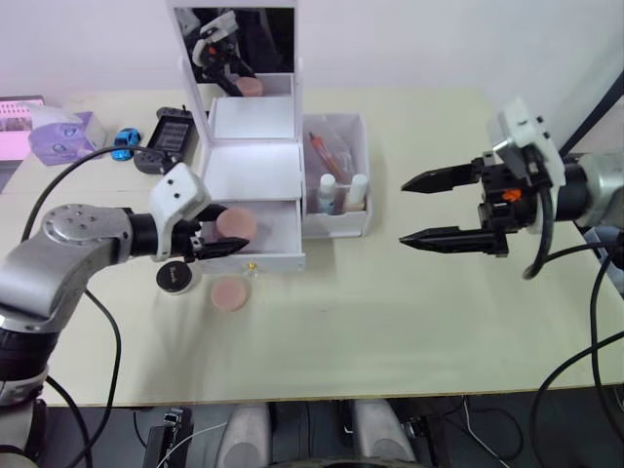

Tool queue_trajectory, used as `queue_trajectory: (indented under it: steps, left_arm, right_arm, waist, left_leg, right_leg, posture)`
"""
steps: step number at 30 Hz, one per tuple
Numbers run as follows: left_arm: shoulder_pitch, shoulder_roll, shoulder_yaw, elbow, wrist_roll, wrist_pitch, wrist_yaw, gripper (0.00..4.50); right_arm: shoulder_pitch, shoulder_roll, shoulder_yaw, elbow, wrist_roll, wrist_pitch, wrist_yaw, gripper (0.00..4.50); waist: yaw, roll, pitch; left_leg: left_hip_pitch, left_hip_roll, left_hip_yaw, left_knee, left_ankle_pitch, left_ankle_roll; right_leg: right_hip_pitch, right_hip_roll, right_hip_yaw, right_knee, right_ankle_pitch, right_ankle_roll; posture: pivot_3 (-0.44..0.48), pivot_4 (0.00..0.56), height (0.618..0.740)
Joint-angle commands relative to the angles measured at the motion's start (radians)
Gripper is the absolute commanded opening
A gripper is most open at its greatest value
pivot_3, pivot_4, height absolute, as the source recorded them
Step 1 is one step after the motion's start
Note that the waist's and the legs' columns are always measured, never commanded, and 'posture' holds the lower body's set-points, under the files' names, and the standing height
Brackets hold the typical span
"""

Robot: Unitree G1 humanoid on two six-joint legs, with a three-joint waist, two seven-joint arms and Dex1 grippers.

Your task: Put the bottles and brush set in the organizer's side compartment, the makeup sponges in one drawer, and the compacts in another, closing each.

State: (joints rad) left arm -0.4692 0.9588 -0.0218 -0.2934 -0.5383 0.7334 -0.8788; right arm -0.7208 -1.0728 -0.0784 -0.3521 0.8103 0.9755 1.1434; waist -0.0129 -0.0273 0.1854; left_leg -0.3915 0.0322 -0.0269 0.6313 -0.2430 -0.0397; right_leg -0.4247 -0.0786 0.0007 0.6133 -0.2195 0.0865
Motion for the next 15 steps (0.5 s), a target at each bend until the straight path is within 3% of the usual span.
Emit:
queue_trajectory:
  steps: [1,7,15]
  left_arm:
    - [-0.024,-0.002,0.026,-0.003,0.005,0.010,-0.007,4.47]
    - [-0.020,0.028,0.075,-0.006,-0.015,-0.008,-0.070,4.47]
    - [0.025,0.057,0.312,0.139,-0.097,-0.080,-0.188,4.47]
  right_arm:
    - [-0.001,-0.017,-0.051,-0.027,0.018,-0.003,-0.010,4.50]
    - [0.026,-0.020,-0.070,-0.060,0.037,0.005,-0.025,4.50]
    - [0.126,-0.011,-0.145,-0.004,-0.001,-0.067,-0.050,4.50]
  waist:
    - [0.000,0.000,0.000]
    - [0.000,0.000,0.000]
    - [0.000,0.000,0.000]
  left_leg:
    - [0.000,0.000,0.000,0.000,0.000,0.000]
    - [0.000,0.000,0.000,0.000,0.000,0.000]
    - [0.000,0.000,0.000,0.000,0.000,0.000]
  right_leg:
    - [0.000,0.000,0.000,0.000,0.000,0.000]
    - [0.000,0.000,0.000,0.000,0.000,0.000]
    - [0.000,0.000,0.000,0.000,0.000,0.000]
  posture:
    - [0.000,0.150,0.740]
    - [0.000,0.150,0.740]
    - [0.000,0.150,0.740]
